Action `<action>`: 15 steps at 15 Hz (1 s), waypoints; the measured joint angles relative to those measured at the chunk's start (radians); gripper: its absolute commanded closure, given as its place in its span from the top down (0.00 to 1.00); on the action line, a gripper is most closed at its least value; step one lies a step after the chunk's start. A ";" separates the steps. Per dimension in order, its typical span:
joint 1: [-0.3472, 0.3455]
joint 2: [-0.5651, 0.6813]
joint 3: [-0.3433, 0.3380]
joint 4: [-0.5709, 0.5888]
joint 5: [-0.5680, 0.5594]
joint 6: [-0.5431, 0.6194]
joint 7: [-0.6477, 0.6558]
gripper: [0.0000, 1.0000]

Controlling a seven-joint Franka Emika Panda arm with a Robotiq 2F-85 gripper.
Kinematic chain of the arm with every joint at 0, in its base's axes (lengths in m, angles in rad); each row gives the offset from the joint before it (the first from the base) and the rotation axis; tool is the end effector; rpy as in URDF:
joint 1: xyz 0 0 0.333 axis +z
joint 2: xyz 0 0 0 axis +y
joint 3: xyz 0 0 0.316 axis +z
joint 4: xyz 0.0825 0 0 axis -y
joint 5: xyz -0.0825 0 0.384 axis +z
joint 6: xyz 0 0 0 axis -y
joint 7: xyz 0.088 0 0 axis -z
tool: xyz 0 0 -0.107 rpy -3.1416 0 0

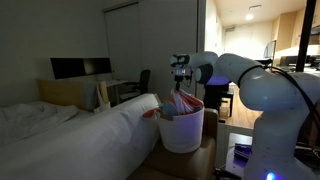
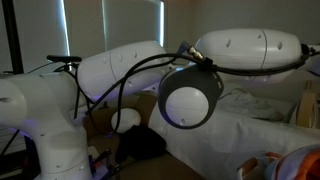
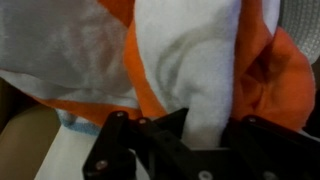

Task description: Pick the towel and put it in the bag

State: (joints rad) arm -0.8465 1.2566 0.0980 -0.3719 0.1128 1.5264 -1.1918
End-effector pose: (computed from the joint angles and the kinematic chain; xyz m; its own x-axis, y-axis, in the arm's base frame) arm 0.5531 -0.5655 0.3001 0.9226 0.3542 0.1531 0.3775 -0.9107 -0.1679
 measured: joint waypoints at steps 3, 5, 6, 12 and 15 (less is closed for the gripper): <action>0.010 0.048 0.000 0.000 0.000 0.023 0.000 0.05; 0.015 0.073 0.000 0.001 0.000 0.042 -0.001 0.05; 0.018 0.085 -0.001 0.001 0.000 0.058 -0.002 0.05; 0.029 0.128 -0.011 0.001 -0.002 0.126 -0.007 0.37; 0.035 0.138 -0.028 0.001 -0.011 0.138 -0.029 0.49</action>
State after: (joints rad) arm -0.8118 1.3944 0.0703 -0.3710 0.1019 1.6648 -1.2211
